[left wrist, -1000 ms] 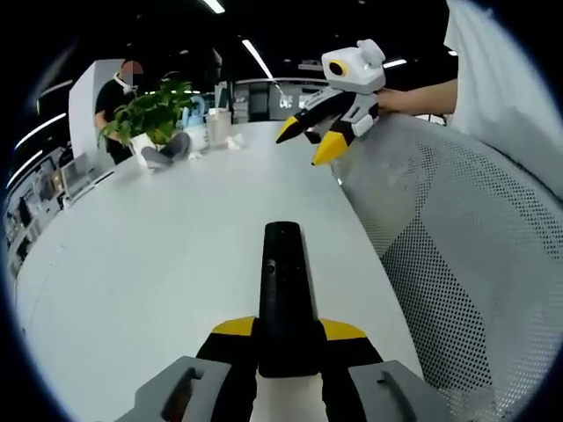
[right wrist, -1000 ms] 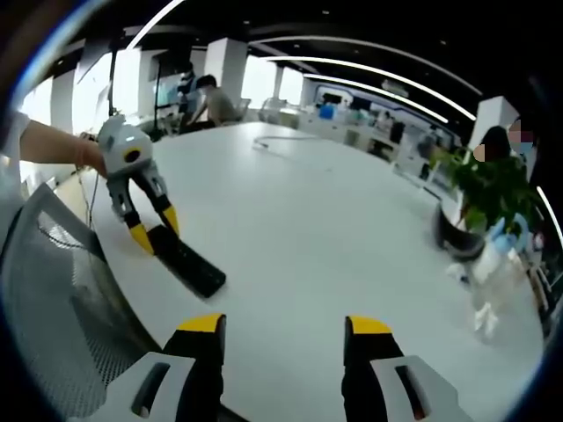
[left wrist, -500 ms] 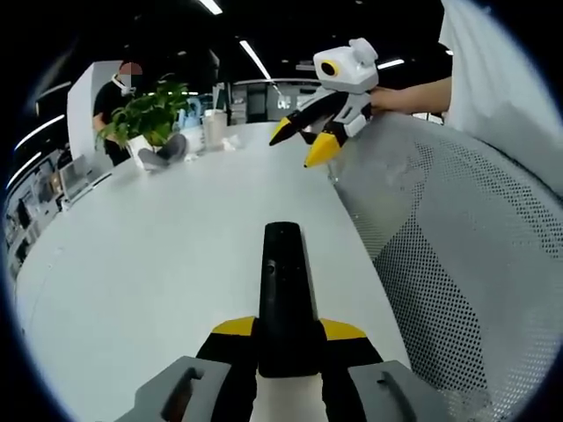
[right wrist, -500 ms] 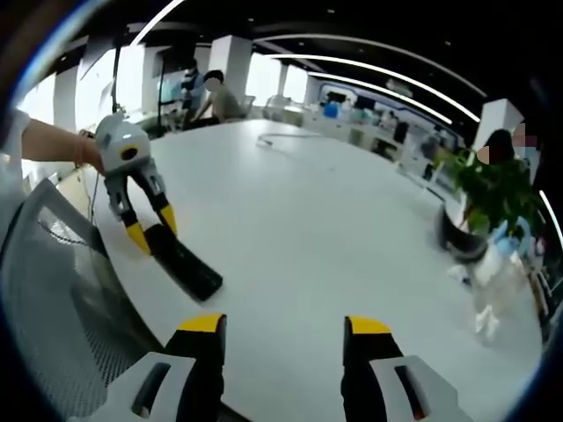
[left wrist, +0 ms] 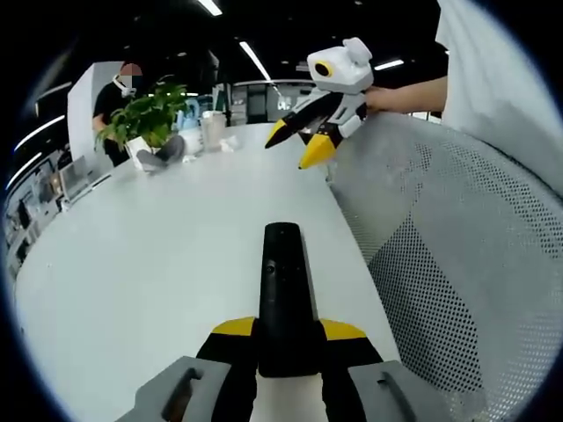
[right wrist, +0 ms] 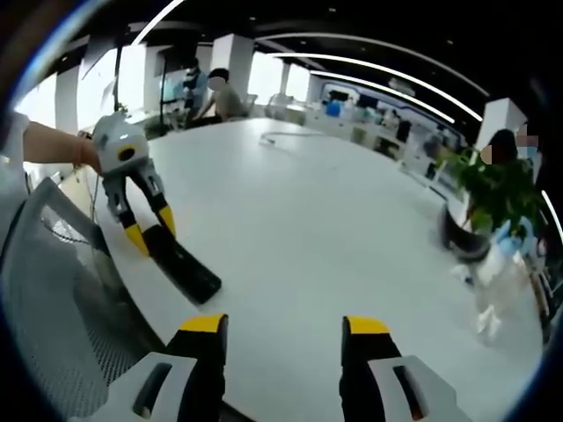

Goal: Press the specified remote control buttons in sequence, fully releasing each button before pressing the next.

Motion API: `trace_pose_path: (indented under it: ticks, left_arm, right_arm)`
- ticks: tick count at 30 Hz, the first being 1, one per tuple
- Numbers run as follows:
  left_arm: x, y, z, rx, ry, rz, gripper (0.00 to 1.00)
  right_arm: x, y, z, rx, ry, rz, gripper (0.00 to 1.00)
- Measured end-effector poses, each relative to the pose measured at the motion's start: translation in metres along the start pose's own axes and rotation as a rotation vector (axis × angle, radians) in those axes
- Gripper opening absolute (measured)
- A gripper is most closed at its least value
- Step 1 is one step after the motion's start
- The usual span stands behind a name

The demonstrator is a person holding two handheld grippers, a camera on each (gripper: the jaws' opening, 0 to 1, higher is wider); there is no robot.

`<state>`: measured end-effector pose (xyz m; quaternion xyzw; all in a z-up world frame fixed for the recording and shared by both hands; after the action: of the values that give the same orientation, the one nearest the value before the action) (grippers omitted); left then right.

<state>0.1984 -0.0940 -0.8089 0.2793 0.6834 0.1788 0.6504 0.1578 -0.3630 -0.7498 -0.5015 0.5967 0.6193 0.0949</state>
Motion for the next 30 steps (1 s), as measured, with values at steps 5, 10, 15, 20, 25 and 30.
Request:
trace_pose_path:
  ticks: [5,10,15,20,25,30]
  left_arm:
    - [0.0,-0.001,-0.003,0.004,-0.003,0.0,0.26]
    - [0.0,-0.001,-0.006,0.004,-0.003,-0.001,0.26]
    - [0.001,-0.002,-0.009,0.008,-0.004,-0.008,0.26]
    - [0.001,-0.004,-0.015,0.024,-0.018,-0.02,0.29]
    - [0.001,-0.004,-0.017,0.019,-0.02,-0.028,0.27]
    - [0.0,-0.004,-0.018,0.023,-0.021,-0.019,0.27]
  right_arm:
    - [0.0,0.0,0.0,-0.004,0.0,0.002,0.49]
    - [0.001,-0.001,0.002,-0.013,0.006,0.007,0.48]
    - [0.001,-0.001,0.002,-0.017,0.011,0.011,0.48]
    - [0.001,-0.001,0.003,-0.019,0.016,0.012,0.48]
    - [0.001,-0.001,0.003,-0.02,0.017,0.013,0.48]
    - [0.001,-0.001,0.004,-0.024,0.021,0.014,0.48]
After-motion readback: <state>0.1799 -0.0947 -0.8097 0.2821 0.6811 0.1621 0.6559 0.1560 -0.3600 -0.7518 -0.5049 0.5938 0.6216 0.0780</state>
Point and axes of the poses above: the point that each gripper's makers call its tool centre point, and the gripper's own axes: y roughly backward along the fingers, z roughly to its left, x roughly out of its underside, the point moved 8 cm from there along y, roughly backward along the fingers, and after that the axes turned 7 degrees about x, right-handed, at the moved point
